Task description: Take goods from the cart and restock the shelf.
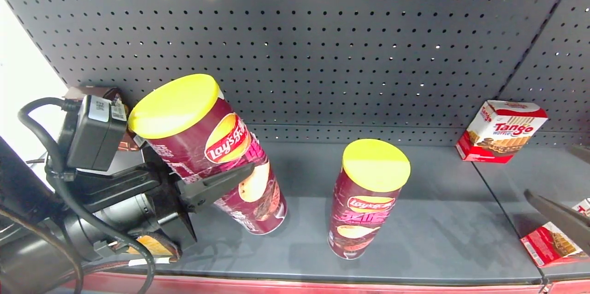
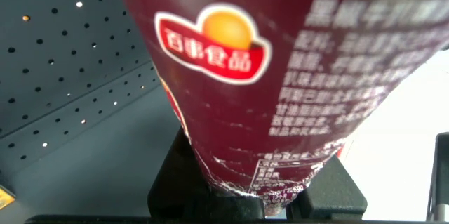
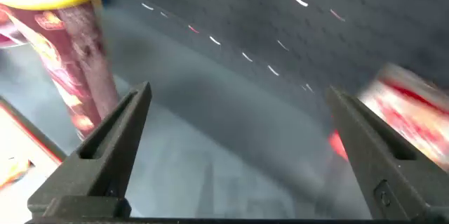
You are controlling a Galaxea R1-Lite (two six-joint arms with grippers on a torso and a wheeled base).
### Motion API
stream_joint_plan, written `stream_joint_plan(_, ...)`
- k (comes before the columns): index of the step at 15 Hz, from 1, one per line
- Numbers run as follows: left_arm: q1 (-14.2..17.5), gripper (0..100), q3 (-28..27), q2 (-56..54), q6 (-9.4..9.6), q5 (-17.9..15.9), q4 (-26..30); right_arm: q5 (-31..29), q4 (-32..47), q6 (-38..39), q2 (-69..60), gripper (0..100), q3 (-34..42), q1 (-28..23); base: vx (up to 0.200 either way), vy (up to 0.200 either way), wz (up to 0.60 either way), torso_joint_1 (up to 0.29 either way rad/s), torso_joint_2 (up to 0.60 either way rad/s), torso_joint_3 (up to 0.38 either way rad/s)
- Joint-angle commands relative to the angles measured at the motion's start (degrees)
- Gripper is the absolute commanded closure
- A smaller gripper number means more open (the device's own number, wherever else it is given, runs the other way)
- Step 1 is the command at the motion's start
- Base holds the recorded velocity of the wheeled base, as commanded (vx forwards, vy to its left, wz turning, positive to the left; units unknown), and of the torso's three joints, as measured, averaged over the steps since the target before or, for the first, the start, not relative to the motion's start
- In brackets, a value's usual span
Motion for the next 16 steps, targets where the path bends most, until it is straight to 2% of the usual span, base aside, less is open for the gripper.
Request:
stream_joint_plan(1,-0.1,100,0.3,-0.1,0.01,0.0,0.0,-7.1,14.6,0.0,-22.7,0,5.0,-0.5,0.000,0.000,0.00,0.000,0.00,0.000)
stream_joint_plan(5,-0.4,100,0.5,0.3,0.01,0.0,0.1,-14.6,35.6,2.9,-43.5,0,9.9,-0.4,0.000,0.000,0.00,0.000,0.00,0.000)
stream_joint_plan(7,-0.5,100,0.6,0.4,0.01,0.0,0.1,-18.0,34.4,5.8,-43.8,0,14.4,-0.5,0.000,0.000,0.00,0.000,0.00,0.000)
stream_joint_plan(8,-0.6,100,0.5,0.5,0.01,0.0,0.1,-18.5,33.0,6.7,-43.7,0,19.3,-0.5,0.000,0.000,0.00,0.000,0.00,0.000)
stream_joint_plan(12,-0.7,100,0.5,0.8,0.28,0.0,0.1,-20.1,31.7,8.5,-43.8,0,19.6,-0.5,0.000,0.000,0.00,0.000,0.00,0.000)
stream_joint_plan(15,-0.7,100,0.2,0.8,0.19,0.0,0.0,-30.4,31.9,12.6,-43.8,0,19.6,-0.5,0.000,0.000,0.00,0.000,0.00,0.000)
stream_joint_plan(16,-0.7,100,-0.1,0.9,0.19,0.0,0.0,-31.0,32.2,13.1,-43.8,0,19.6,-0.5,0.000,0.000,0.00,0.000,0.00,0.000)
